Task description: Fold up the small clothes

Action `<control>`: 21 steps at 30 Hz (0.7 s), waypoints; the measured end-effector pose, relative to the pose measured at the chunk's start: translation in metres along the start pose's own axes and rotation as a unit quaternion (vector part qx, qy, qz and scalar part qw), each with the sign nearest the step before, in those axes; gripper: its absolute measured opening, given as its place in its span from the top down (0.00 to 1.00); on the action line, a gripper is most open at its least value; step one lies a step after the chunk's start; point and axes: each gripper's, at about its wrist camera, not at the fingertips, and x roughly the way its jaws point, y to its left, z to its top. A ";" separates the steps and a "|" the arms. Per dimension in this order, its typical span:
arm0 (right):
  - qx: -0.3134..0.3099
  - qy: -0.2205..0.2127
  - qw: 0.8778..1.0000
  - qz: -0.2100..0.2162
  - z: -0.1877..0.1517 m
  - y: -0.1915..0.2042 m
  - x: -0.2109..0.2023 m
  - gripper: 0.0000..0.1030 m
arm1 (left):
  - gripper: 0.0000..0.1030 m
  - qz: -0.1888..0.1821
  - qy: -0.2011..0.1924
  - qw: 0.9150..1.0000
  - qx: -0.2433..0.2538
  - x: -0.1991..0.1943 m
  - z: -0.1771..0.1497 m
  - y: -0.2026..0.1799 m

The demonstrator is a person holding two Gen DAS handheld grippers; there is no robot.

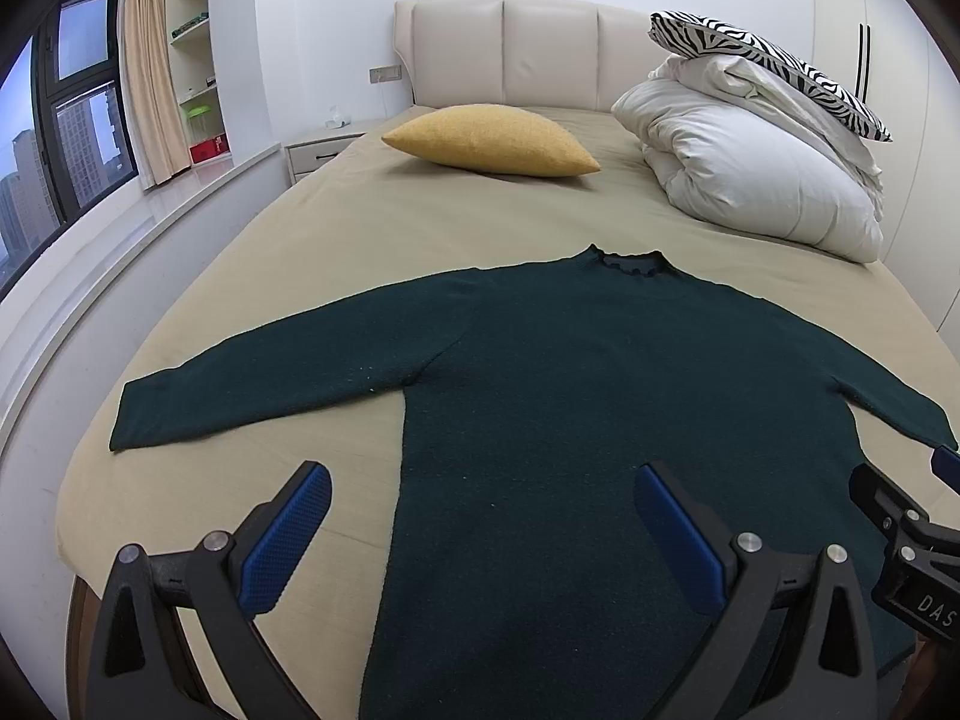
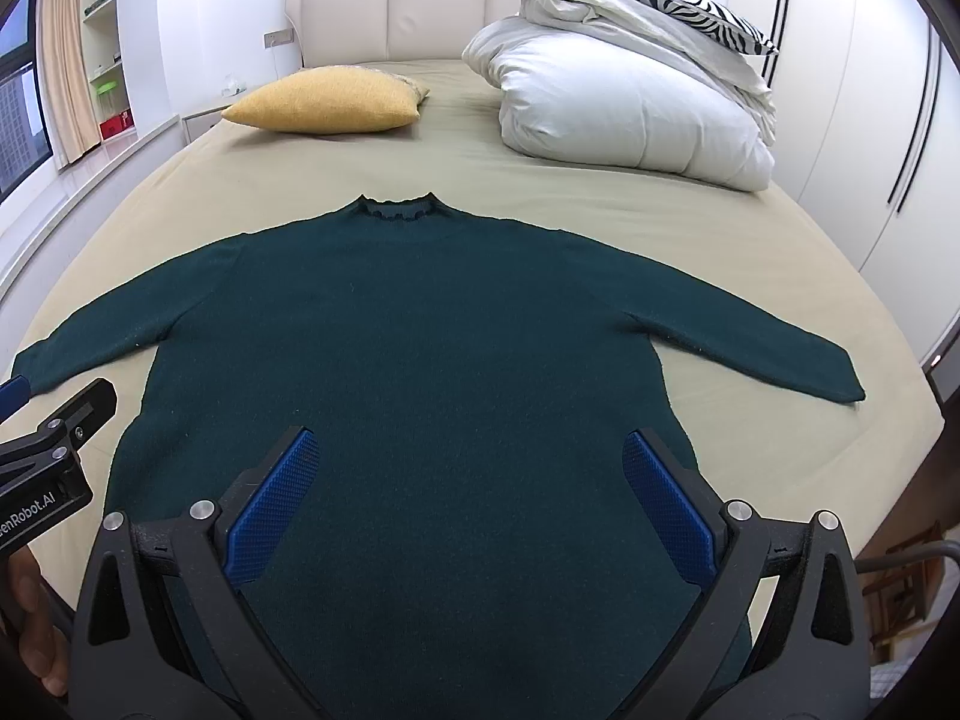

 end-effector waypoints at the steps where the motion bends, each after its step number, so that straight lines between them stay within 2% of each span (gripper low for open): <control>1: 0.000 0.000 1.000 0.000 0.000 0.000 0.000 0.00 | 0.00 0.000 0.000 1.000 0.000 0.000 0.000 0.000; 15: 0.000 0.001 1.000 0.001 -0.001 0.001 0.002 0.00 | 0.00 -0.003 0.004 1.000 -0.003 0.000 -0.001 0.001; 21: 0.007 0.004 1.000 0.006 -0.003 -0.001 0.009 0.00 | 0.00 -0.056 0.015 0.997 -0.044 0.002 -0.014 0.027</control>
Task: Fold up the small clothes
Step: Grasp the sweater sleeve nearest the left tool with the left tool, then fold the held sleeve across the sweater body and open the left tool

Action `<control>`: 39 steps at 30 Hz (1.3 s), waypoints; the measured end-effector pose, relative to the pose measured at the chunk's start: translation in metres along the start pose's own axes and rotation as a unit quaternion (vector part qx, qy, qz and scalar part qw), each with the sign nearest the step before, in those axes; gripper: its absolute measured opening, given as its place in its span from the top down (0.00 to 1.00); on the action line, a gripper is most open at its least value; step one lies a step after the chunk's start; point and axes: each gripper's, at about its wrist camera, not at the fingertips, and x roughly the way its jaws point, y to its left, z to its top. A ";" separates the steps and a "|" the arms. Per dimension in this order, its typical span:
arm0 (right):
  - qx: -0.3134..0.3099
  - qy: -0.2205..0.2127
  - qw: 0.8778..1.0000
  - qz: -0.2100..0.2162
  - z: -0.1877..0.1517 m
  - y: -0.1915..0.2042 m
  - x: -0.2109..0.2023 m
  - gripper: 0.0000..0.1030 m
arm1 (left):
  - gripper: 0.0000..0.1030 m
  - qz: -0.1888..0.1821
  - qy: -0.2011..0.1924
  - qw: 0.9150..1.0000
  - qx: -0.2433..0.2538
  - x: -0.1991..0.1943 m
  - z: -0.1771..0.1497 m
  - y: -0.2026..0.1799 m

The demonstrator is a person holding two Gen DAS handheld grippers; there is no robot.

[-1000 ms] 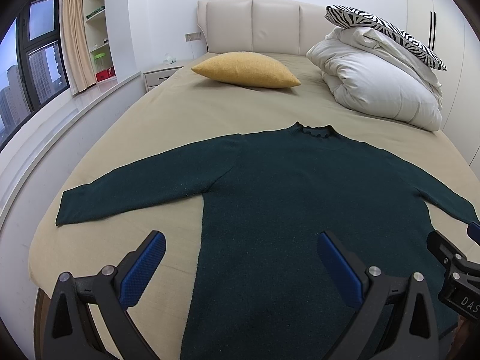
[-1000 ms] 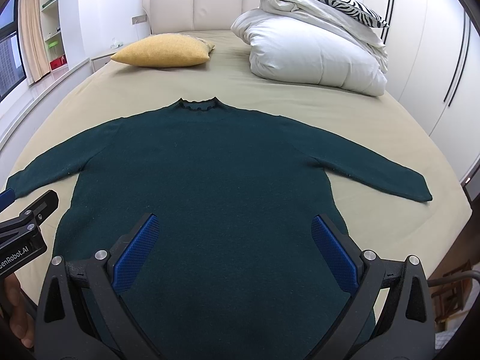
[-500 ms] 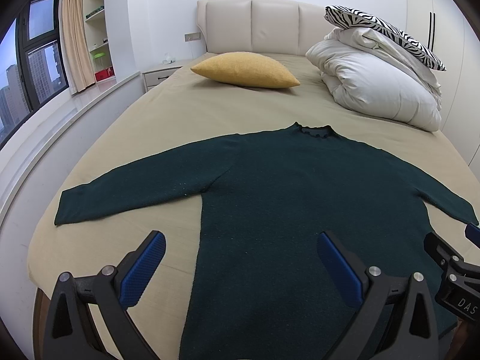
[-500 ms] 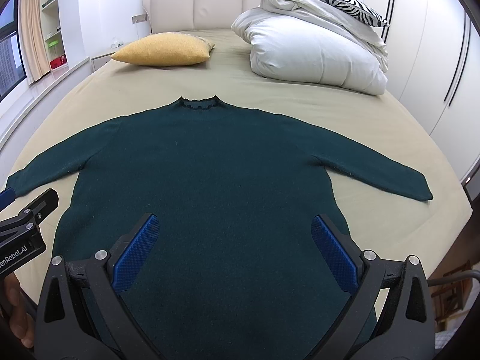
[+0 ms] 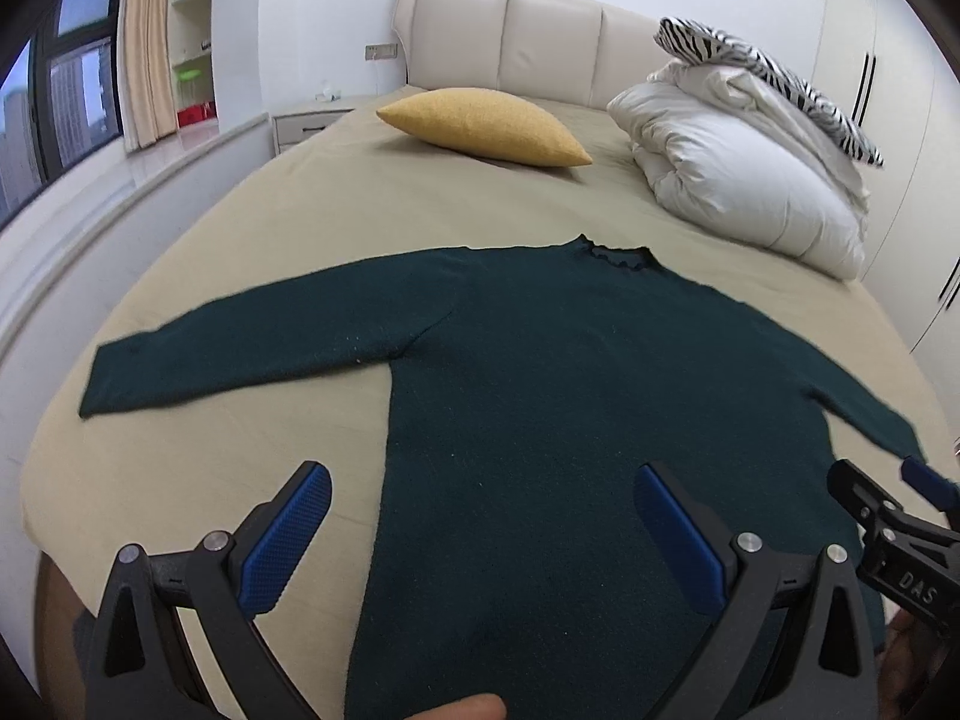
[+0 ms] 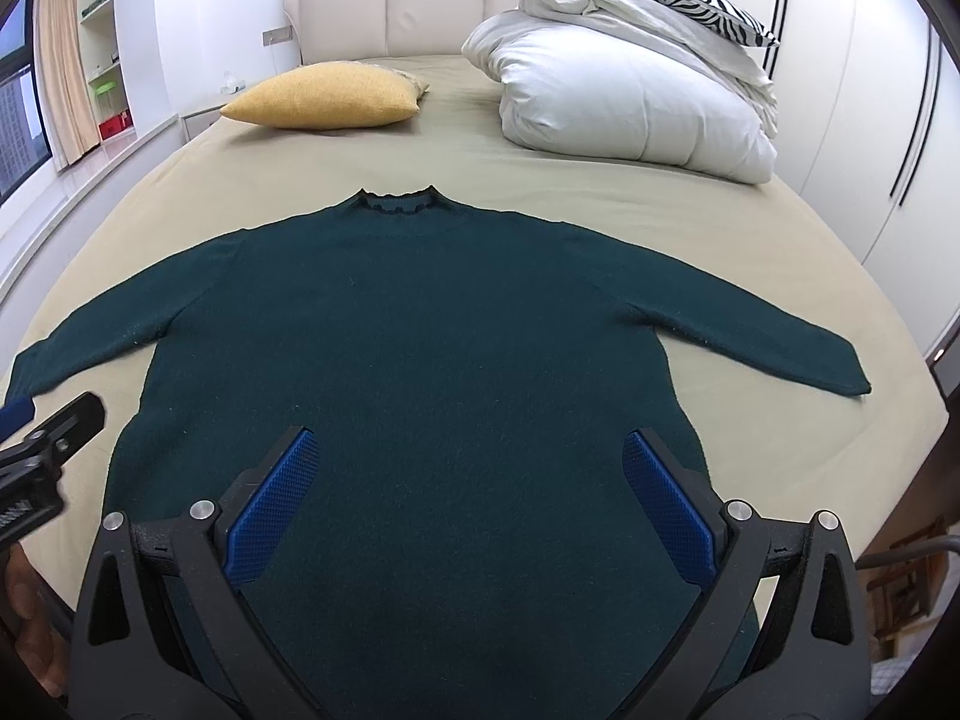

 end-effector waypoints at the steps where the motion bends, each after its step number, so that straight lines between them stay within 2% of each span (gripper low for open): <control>1: 0.004 -0.002 1.000 0.004 0.000 -0.002 0.001 0.00 | 0.00 -0.006 -0.001 1.000 -0.011 -0.001 -0.001 0.009; 4: 0.025 -0.010 0.999 0.031 0.001 -0.008 0.003 0.00 | 0.00 -0.021 -0.004 0.999 -0.050 -0.003 -0.002 0.047; 6: 0.044 -0.026 0.997 0.065 0.003 -0.013 0.002 0.00 | 0.00 -0.038 0.000 0.995 -0.097 -0.002 -0.001 0.084; 9: 0.057 -0.060 0.991 0.102 0.007 -0.013 -0.002 0.00 | 0.00 -0.064 -0.010 0.978 -0.197 0.001 -0.001 0.151; 10: 0.057 -0.067 0.990 0.112 0.010 -0.011 -0.002 0.00 | 0.00 -0.056 -0.017 0.973 -0.225 0.001 -0.003 0.171; 11: 0.056 -0.071 0.989 0.121 0.012 -0.009 -0.002 0.00 | 0.00 -0.029 -0.029 0.968 -0.249 -0.001 -0.005 0.190; 12: 0.054 -0.077 0.987 0.132 0.015 -0.006 -0.002 0.00 | 0.00 0.000 -0.047 0.963 -0.266 -0.004 -0.006 0.205; 14: 0.053 -0.089 0.984 0.146 0.021 -0.001 -0.003 0.00 | 0.00 0.032 -0.068 0.954 -0.290 -0.008 -0.010 0.228; 15: 0.052 -0.094 0.983 0.151 0.023 0.001 -0.003 0.00 | 0.00 0.037 -0.065 0.949 -0.305 -0.007 -0.012 0.239; 17: 0.053 -0.100 0.980 0.165 0.029 0.007 0.000 0.00 | 0.00 0.034 -0.024 0.940 -0.338 0.004 -0.015 0.258; 18: 0.054 -0.100 0.979 0.170 0.030 0.010 0.000 0.00 | 0.00 0.024 -0.012 0.932 -0.361 0.010 -0.017 0.268; 20: 0.059 -0.097 0.976 0.185 0.035 0.015 0.006 0.03 | 0.00 -0.005 -0.028 0.910 -0.414 0.020 -0.024 0.290; 21: 0.061 -0.094 0.975 0.191 0.037 0.016 0.010 0.05 | 0.00 -0.019 -0.037 0.893 -0.448 0.026 -0.030 0.300; 23: 0.062 -0.086 0.975 0.197 0.040 0.021 0.018 0.12 | 0.01 -0.043 -0.044 0.865 -0.498 0.041 -0.039 0.312; 26: 0.066 -0.066 0.975 0.200 0.046 0.026 0.036 0.19 | 0.01 -0.057 -0.069 0.830 -0.550 0.056 -0.048 0.325; 29: 0.082 -0.052 0.975 0.202 0.049 0.024 0.054 0.22 | 0.01 -0.048 -0.101 0.805 -0.582 0.054 -0.049 0.330; 31: 0.088 -0.046 0.974 0.203 0.050 0.024 0.065 0.24 | 0.01 -0.043 -0.112 0.797 -0.592 0.055 -0.043 0.339; 32: 0.092 -0.043 0.973 0.205 0.051 0.025 0.072 0.25 | 0.05 -0.039 -0.113 0.796 -0.593 0.056 -0.039 0.344; 34: 0.096 -0.036 0.973 0.205 0.051 0.025 0.082 0.29 | 0.17 -0.027 -0.115 0.796 -0.593 0.063 -0.032 0.354; 36: 0.101 -0.030 0.973 0.207 0.051 0.025 0.093 0.30 | 0.41 -0.026 -0.110 0.799 -0.590 0.070 -0.028 0.365; 37: 0.103 -0.028 0.972 0.208 0.049 0.024 0.095 0.30 | 0.47 -0.032 -0.107 0.799 -0.591 0.074 -0.028 0.372; 39: 0.106 -0.026 0.972 0.209 0.048 0.019 0.102 0.30 | 0.70 -0.035 -0.095 0.798 -0.594 0.081 -0.028 0.382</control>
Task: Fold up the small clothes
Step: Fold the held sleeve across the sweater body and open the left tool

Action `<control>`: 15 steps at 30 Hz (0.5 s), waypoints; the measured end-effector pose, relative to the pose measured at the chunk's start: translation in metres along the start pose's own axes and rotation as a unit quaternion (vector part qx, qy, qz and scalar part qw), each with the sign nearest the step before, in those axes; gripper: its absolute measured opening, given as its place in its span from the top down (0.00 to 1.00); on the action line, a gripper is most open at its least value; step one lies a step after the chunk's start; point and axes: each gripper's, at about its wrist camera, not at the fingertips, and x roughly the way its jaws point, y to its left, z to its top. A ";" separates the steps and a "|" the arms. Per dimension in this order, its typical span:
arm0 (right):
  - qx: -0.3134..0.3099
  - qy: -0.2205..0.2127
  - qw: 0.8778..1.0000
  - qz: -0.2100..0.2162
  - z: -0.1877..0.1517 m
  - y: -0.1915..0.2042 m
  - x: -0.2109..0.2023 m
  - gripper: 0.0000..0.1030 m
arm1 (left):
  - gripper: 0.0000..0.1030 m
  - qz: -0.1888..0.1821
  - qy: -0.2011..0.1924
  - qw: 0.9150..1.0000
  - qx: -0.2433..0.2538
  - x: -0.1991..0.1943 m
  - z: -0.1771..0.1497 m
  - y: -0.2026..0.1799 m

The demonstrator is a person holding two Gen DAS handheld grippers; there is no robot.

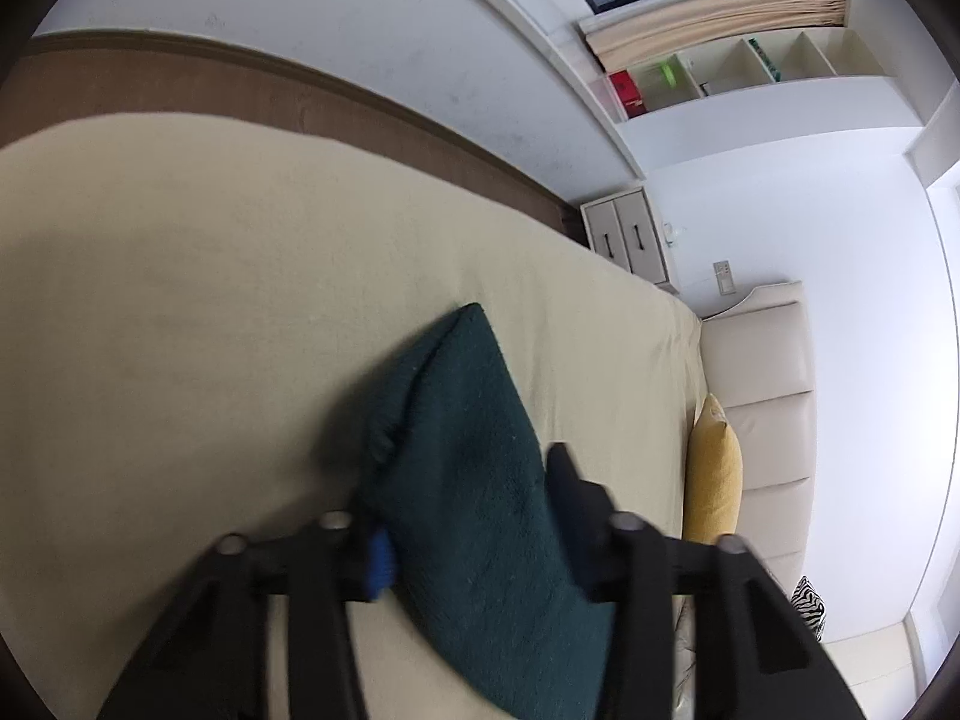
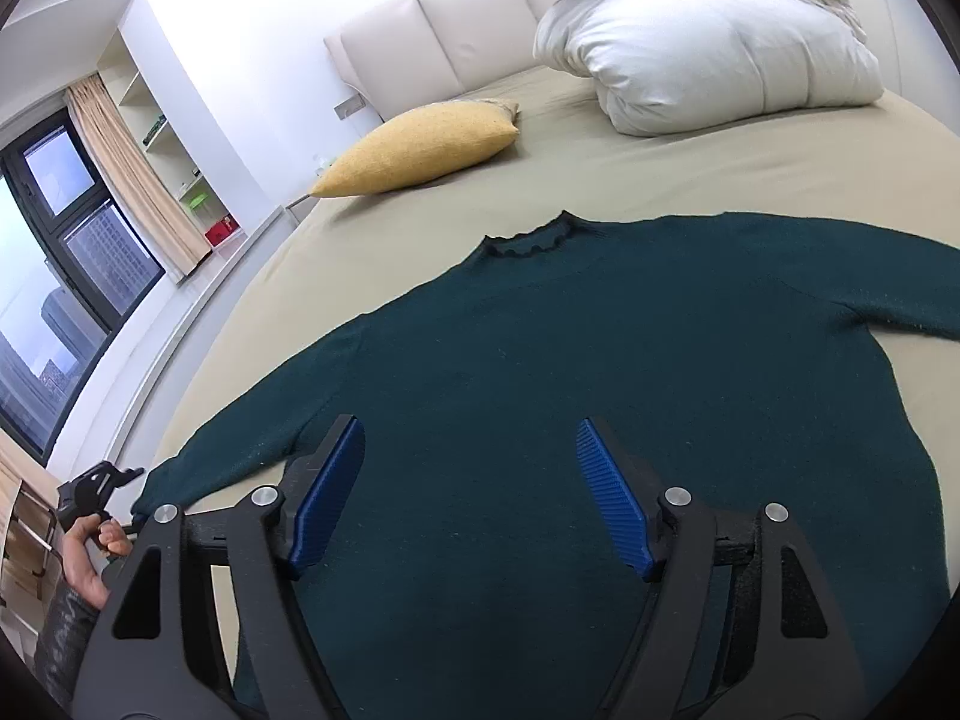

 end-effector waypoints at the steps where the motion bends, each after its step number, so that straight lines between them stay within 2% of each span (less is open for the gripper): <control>1: 0.003 0.000 1.000 -0.001 -0.001 -0.004 -0.002 0.30 | 0.77 0.004 0.002 1.000 0.000 0.003 0.001 -0.003; 2: 0.009 -0.001 1.000 -0.002 0.000 -0.010 0.000 0.31 | 0.91 0.007 0.008 1.000 0.001 0.004 0.003 -0.004; 3: 0.014 -0.002 1.000 -0.003 -0.001 -0.016 -0.002 0.31 | 0.93 0.005 0.010 1.000 0.005 0.001 0.001 -0.008; 5: 0.027 -0.004 1.000 -0.007 -0.002 -0.029 -0.009 0.31 | 0.93 -0.002 0.004 0.999 0.035 -0.005 -0.008 -0.025; 8: 0.053 -0.005 0.999 -0.007 -0.002 -0.050 -0.008 0.31 | 0.93 -0.025 0.013 0.990 0.136 -0.014 -0.035 -0.078; 10: 0.060 -0.009 0.998 -0.010 -0.003 -0.060 -0.011 0.32 | 0.92 -0.045 0.030 0.975 0.215 -0.014 -0.070 -0.122; 13: 0.072 -0.016 0.997 -0.012 -0.004 -0.077 -0.017 0.32 | 0.92 -0.062 0.063 0.936 0.342 -0.006 -0.142 -0.178; 15: 0.085 -0.019 0.996 -0.015 -0.004 -0.092 -0.020 0.32 | 0.92 -0.075 0.095 0.904 0.410 0.007 -0.205 -0.204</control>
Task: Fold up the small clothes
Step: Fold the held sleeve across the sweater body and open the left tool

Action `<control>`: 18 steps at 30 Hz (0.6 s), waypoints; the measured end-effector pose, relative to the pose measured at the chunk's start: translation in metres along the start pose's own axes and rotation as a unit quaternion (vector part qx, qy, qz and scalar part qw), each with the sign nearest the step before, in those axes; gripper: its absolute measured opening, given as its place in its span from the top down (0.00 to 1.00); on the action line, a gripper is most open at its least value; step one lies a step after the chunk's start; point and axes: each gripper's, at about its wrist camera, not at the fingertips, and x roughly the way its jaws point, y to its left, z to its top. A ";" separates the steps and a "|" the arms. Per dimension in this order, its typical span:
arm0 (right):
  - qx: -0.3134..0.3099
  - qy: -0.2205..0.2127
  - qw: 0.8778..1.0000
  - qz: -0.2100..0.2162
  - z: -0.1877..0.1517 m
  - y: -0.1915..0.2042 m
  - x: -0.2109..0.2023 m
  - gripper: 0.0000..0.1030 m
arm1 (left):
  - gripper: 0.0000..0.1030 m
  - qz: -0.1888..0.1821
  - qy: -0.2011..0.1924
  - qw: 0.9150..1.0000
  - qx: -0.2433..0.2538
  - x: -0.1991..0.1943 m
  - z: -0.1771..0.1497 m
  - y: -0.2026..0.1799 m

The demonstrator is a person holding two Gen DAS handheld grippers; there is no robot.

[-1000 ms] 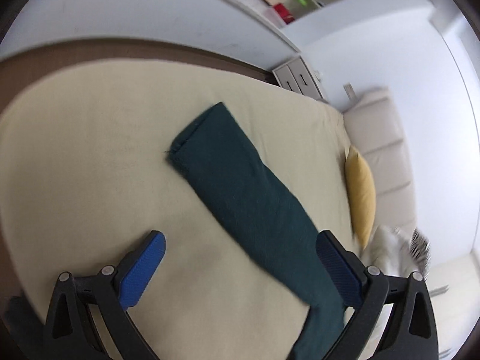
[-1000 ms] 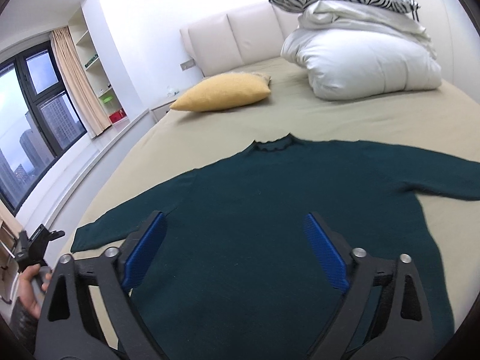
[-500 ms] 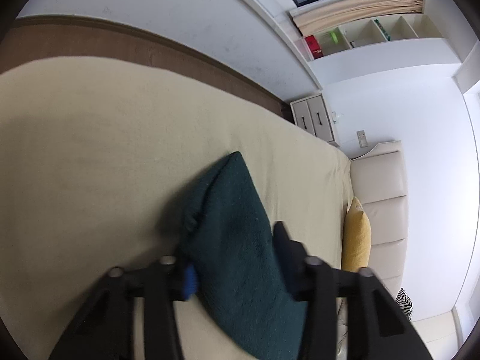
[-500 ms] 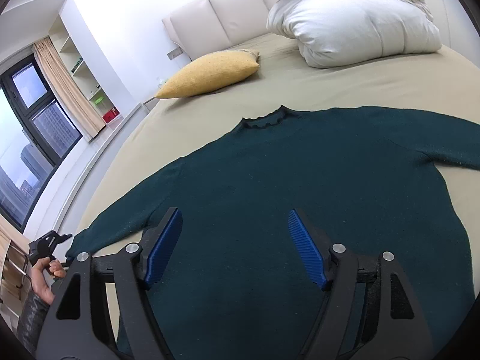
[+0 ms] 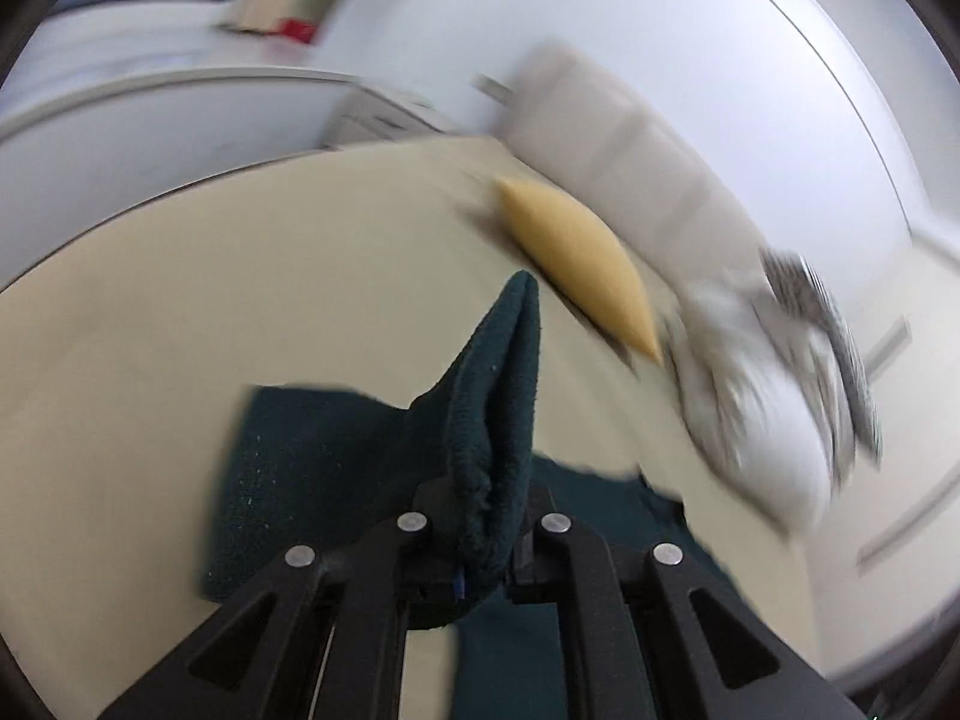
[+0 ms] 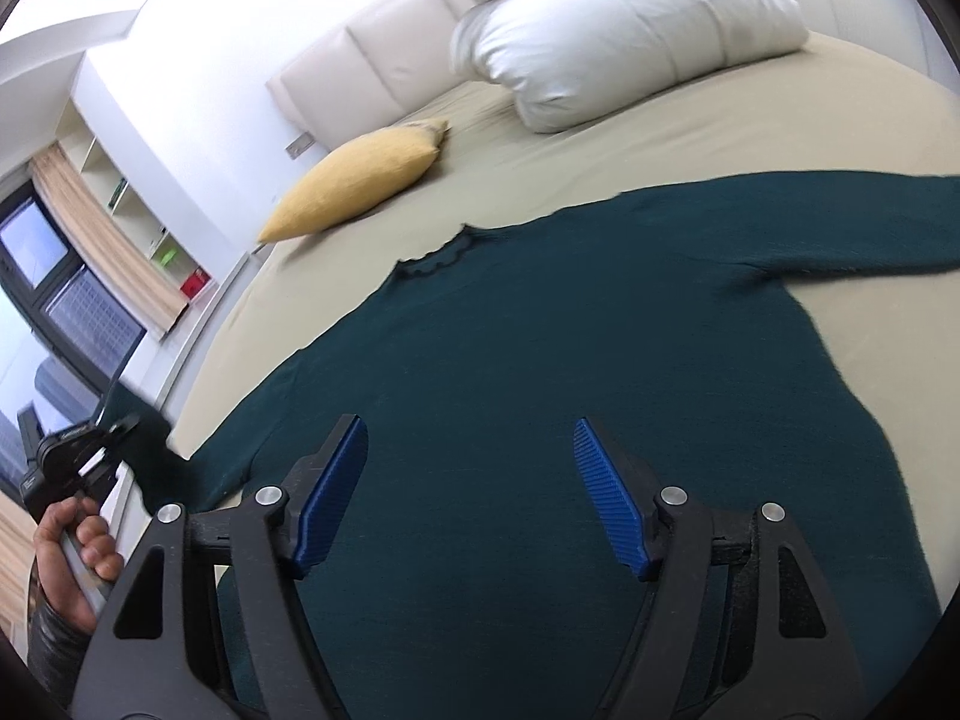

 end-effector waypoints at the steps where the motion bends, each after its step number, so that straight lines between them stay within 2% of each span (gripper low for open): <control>1: 0.004 -0.001 1.000 -0.001 0.001 -0.006 -0.002 0.32 | 0.92 -0.010 0.013 1.000 0.015 0.011 -0.011 -0.018; 5: 0.018 -0.001 1.000 -0.014 0.007 -0.034 -0.004 0.32 | 0.92 -0.037 0.090 0.990 0.097 0.065 -0.090 -0.098; 7: 0.022 0.008 1.000 -0.020 0.008 -0.046 -0.005 0.32 | 0.90 -0.035 0.128 0.983 0.128 0.086 -0.119 -0.113; 9: 0.024 0.021 0.999 -0.023 0.010 -0.057 -0.001 0.32 | 0.72 -0.020 0.165 0.974 0.151 0.096 -0.153 -0.121; 10: 0.026 0.028 0.999 -0.024 0.010 -0.061 0.001 0.32 | 0.70 -0.018 0.172 0.973 0.155 0.092 -0.164 -0.122; 11: 0.029 0.037 0.999 -0.022 0.013 -0.065 0.008 0.31 | 0.66 -0.021 0.170 0.972 0.161 0.089 -0.163 -0.122; 12: 0.032 0.040 0.999 -0.018 0.014 -0.066 0.011 0.31 | 0.49 -0.022 0.165 0.972 0.168 0.079 -0.163 -0.121; 14: 0.036 0.045 0.998 0.001 0.016 -0.063 0.020 0.31 | 0.27 -0.019 0.158 0.973 0.165 0.057 -0.158 -0.117; 15: 0.039 0.052 0.998 0.011 0.019 -0.057 0.028 0.31 | 0.20 -0.028 0.149 0.975 0.162 0.042 -0.153 -0.113; 18: 0.037 0.073 0.995 0.051 0.023 -0.033 0.048 0.31 | 0.14 -0.056 0.125 0.978 0.157 0.007 -0.143 -0.094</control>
